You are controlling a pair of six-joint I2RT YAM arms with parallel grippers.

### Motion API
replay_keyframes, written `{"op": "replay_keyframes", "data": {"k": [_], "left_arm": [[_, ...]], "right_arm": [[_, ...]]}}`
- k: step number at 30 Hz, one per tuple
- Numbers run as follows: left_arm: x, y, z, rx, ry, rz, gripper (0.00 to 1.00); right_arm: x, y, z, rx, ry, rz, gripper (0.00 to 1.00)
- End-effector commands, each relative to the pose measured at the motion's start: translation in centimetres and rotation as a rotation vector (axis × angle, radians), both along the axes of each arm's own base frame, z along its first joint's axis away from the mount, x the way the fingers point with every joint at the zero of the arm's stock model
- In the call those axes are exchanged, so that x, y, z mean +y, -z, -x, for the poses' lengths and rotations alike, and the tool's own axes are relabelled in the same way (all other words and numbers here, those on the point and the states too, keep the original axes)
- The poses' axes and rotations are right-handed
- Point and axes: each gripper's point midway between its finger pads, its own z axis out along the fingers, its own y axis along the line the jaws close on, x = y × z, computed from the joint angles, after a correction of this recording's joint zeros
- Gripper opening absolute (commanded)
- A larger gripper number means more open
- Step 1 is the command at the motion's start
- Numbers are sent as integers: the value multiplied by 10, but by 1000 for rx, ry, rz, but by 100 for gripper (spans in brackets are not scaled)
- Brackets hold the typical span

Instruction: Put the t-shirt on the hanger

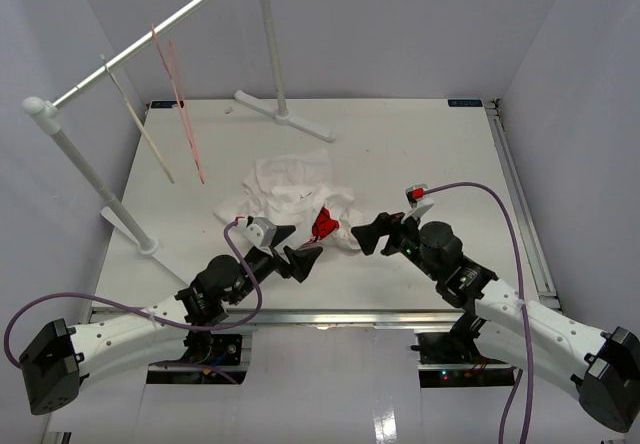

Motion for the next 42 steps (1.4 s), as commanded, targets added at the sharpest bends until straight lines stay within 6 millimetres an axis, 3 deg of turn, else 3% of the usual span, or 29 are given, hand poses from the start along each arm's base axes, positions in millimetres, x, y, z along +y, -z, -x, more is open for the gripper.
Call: {"op": "replay_keyframes", "data": {"k": [1, 3, 7, 11, 13, 15, 17, 18, 21, 23, 25, 26, 30, 33, 36, 39, 42], "left_arm": [[17, 0, -21, 37, -158, -24, 98], [38, 9, -38, 97, -330, -45, 97], [56, 6, -46, 114, -441, -34, 96], [72, 12, -49, 123, -519, -32, 96], [87, 13, -53, 133, -612, -30, 96], [95, 14, -54, 137, -655, -18, 96], [98, 13, -55, 138, -667, -9, 96], [99, 13, -54, 137, -668, -4, 96], [98, 13, -54, 134, -659, -4, 95], [98, 14, -54, 133, -662, -8, 96], [96, 15, -55, 129, -655, -16, 96], [93, 15, -55, 124, -639, -24, 96], [86, 20, -55, 129, -616, -53, 95], [81, 20, -54, 141, -589, -50, 93], [68, 12, -52, 177, -534, -9, 89], [50, 8, -50, 200, -467, -18, 89], [28, 20, -48, 239, -390, -56, 91]], "right_arm": [[7, -18, -7, -11, 9, -15, 90], [6, -19, -13, -10, 30, 11, 91], [16, -33, -32, -20, 50, 35, 98], [49, -13, -53, 94, 3, 73, 86], [68, -3, -64, 165, -8, 76, 73], [84, -13, -80, 180, 3, 59, 66], [97, -6, -95, 203, 14, 79, 63], [105, -14, -103, 202, 14, 75, 63], [118, 12, -118, 275, 27, 153, 64], [114, 28, -122, 302, 59, 203, 64], [107, 46, -118, 317, 69, 229, 60], [103, 56, -114, 313, 64, 237, 53], [78, 81, -88, 294, 52, 279, 10], [63, 78, -63, 235, 56, 306, 8], [58, 60, -34, 156, 47, 301, 8], [53, 63, -10, 126, 30, 272, 8], [56, 70, 6, 131, -4, 239, 9]]}}
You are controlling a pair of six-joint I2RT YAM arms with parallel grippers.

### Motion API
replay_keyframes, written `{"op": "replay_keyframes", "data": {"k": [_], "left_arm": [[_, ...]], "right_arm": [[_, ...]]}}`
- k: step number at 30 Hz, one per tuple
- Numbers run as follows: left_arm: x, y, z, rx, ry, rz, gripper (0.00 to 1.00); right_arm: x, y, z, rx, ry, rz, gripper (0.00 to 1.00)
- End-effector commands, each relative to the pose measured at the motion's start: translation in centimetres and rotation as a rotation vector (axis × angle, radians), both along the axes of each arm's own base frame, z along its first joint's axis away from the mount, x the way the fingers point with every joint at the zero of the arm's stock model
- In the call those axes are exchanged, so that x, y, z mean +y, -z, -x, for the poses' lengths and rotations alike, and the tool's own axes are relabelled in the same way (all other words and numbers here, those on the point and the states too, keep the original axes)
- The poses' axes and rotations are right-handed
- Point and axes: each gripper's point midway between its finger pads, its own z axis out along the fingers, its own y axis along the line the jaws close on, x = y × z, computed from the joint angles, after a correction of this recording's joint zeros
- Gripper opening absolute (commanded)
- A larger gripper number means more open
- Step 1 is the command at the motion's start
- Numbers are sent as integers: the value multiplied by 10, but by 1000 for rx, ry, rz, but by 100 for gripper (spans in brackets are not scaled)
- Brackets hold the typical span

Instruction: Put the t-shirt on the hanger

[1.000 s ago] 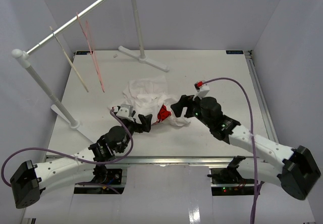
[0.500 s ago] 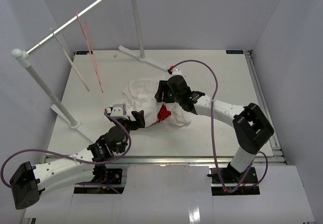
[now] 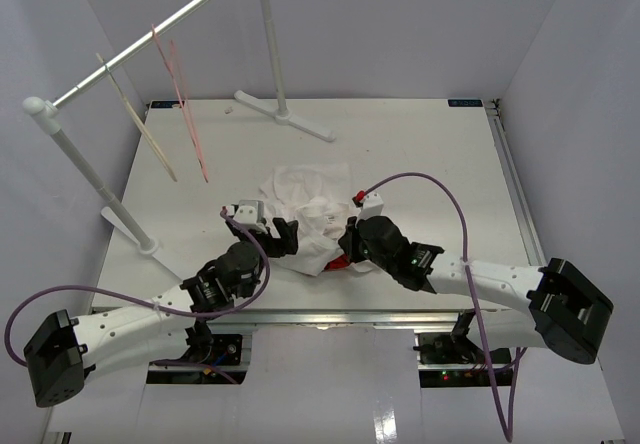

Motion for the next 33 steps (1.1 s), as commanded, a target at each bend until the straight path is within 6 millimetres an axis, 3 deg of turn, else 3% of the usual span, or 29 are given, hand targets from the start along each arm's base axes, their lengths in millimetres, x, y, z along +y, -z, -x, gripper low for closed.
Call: {"op": "replay_keyframes", "data": {"k": [1, 3, 6, 11, 15, 20, 25, 26, 29, 31, 33], "left_arm": [[-44, -1, 7, 46, 182, 22, 92], [-52, 7, 7, 59, 212, 8, 93], [-49, 17, -1, 97, 156, -46, 93], [-48, 16, -11, 118, 92, -97, 91], [-53, 8, -12, 81, 112, -72, 83], [-46, 21, -22, 132, 19, -139, 71], [-48, 29, -24, 149, 16, -163, 73], [-49, 28, -23, 143, 30, -161, 70], [-49, 27, -22, 131, 38, -157, 45], [-45, 24, -21, 136, 35, -161, 24], [-41, 19, -17, 142, 36, -152, 14]], "right_arm": [[-1, -2, 5, -53, 27, -52, 9], [0, 0, 10, -54, 28, -54, 9], [-1, 2, 13, -67, 34, -50, 10], [-5, 6, 13, -71, 52, -32, 12], [-5, 7, 14, -73, 52, -34, 12], [-4, 7, 15, -76, 48, -43, 13], [-3, 8, 15, -80, 41, -38, 16], [-3, 8, 15, -81, 39, -37, 19], [-3, 7, 14, -89, 42, -31, 31], [-8, 7, 10, -95, 68, 1, 48], [-21, 2, 2, -98, 139, 85, 58]]}}
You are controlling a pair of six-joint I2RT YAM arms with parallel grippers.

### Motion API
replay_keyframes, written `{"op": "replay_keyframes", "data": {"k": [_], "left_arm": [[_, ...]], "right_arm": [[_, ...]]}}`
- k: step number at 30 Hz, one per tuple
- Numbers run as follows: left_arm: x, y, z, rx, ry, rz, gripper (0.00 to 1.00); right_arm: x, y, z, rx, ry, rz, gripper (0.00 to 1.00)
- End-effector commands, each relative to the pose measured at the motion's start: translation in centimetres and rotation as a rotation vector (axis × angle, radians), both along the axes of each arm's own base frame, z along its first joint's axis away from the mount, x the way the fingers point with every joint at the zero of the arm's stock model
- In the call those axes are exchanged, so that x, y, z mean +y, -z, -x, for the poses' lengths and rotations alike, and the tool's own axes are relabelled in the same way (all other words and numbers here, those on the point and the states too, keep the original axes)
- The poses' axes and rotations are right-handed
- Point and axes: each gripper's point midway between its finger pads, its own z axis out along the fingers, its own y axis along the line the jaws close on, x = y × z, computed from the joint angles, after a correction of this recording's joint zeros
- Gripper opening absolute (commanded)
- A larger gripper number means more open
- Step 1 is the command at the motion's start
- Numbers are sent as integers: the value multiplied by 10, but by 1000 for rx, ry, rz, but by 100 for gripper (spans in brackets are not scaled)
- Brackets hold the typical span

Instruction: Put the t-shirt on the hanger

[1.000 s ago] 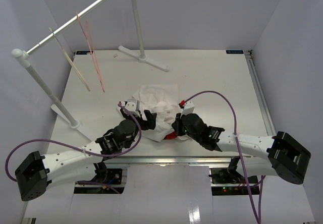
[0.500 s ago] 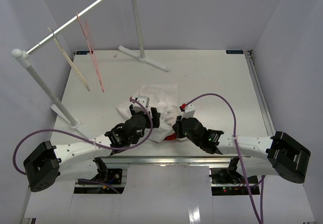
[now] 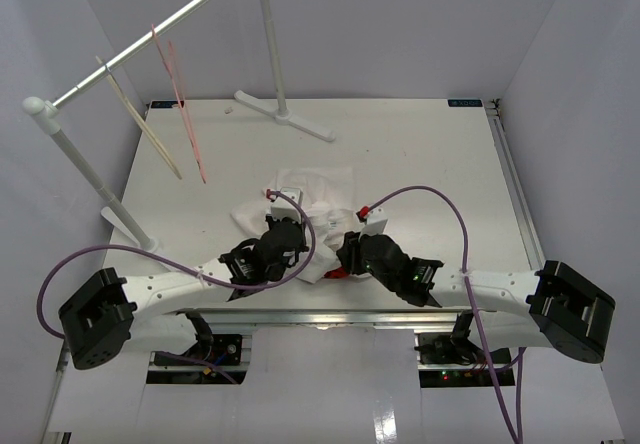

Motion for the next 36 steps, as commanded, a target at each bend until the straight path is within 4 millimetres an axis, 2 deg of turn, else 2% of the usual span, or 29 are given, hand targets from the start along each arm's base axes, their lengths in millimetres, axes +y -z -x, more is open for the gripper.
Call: {"op": "replay_keyframes", "data": {"k": [1, 4, 6, 9, 12, 17, 23, 29, 36], "left_arm": [[10, -23, 5, -17, -12, 54, 10], [14, -33, 16, -27, 25, 113, 0], [16, -40, 22, -38, 45, 160, 0], [20, -48, 27, -54, 60, 202, 0], [21, -48, 31, -54, 76, 213, 0], [21, -45, 35, -47, 93, 224, 0], [22, -46, 35, -50, 90, 235, 0], [21, -44, 35, -44, 87, 235, 0], [22, -45, 36, -41, 85, 246, 0]], "right_arm": [[-17, -22, -20, -46, 148, 87, 59], [-33, -51, -30, -87, 243, 130, 63], [-38, -71, -37, -126, 276, 105, 65], [-41, -92, -49, -150, 305, 78, 66], [-34, -100, -59, -157, 309, 88, 65], [-21, -92, -68, -145, 299, 133, 64], [-17, -59, -75, -114, 326, 233, 63], [-25, -40, -78, -103, 372, 308, 62], [-31, -32, -93, -114, 431, 358, 60]]}}
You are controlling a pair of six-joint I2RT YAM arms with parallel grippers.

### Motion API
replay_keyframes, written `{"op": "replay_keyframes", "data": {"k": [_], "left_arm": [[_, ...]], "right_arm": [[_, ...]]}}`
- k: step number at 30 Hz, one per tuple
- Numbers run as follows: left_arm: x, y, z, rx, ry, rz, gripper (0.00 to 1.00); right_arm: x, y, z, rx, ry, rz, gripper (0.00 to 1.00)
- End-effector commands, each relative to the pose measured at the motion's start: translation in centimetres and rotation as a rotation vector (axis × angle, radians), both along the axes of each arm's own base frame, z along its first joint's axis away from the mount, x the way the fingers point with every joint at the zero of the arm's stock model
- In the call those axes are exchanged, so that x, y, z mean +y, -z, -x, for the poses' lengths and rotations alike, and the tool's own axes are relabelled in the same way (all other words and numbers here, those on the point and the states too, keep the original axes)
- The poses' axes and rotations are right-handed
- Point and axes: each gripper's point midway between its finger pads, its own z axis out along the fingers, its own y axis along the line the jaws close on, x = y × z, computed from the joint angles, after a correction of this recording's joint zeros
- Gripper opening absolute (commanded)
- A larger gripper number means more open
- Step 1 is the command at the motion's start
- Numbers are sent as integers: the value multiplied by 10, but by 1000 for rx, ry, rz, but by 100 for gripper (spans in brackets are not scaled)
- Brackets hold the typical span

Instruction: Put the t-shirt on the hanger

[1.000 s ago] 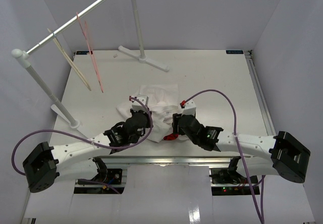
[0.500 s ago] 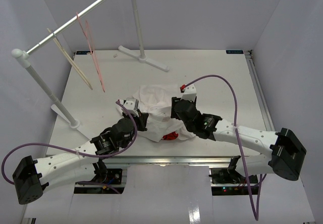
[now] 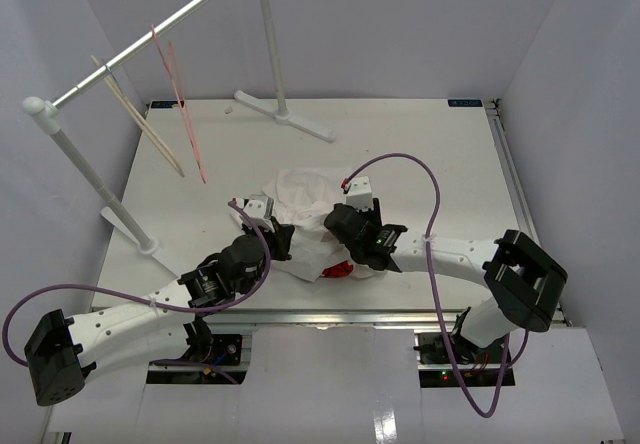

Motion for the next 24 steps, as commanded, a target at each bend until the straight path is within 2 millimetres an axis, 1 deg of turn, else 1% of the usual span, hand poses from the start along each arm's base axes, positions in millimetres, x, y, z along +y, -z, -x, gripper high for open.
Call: {"op": "replay_keyframes", "data": {"k": [1, 3, 9, 13, 16, 19, 22, 24], "left_arm": [[0, -4, 2, -2, 5, 33, 0], [0, -6, 2, -4, 8, 40, 0], [-1, -5, 3, 2, 12, 45, 0], [-1, -5, 3, 3, 10, 47, 0], [1, -4, 3, 3, 1, 43, 0], [10, -1, -1, 6, -51, 28, 0], [13, -2, -1, 8, -65, 29, 0], [13, -5, 0, 8, -64, 48, 0]], "right_arm": [[1, -19, -24, -68, 85, -17, 60], [4, -18, -26, -62, 80, -8, 60], [21, -25, -32, -59, 47, -43, 61], [20, -27, -35, -72, 62, -38, 61], [13, -23, -35, -67, 87, -28, 60], [-4, -15, -28, -43, 129, 11, 53], [-20, -13, -20, -31, 150, 55, 47], [-27, -18, -17, -34, 159, 58, 40]]}}
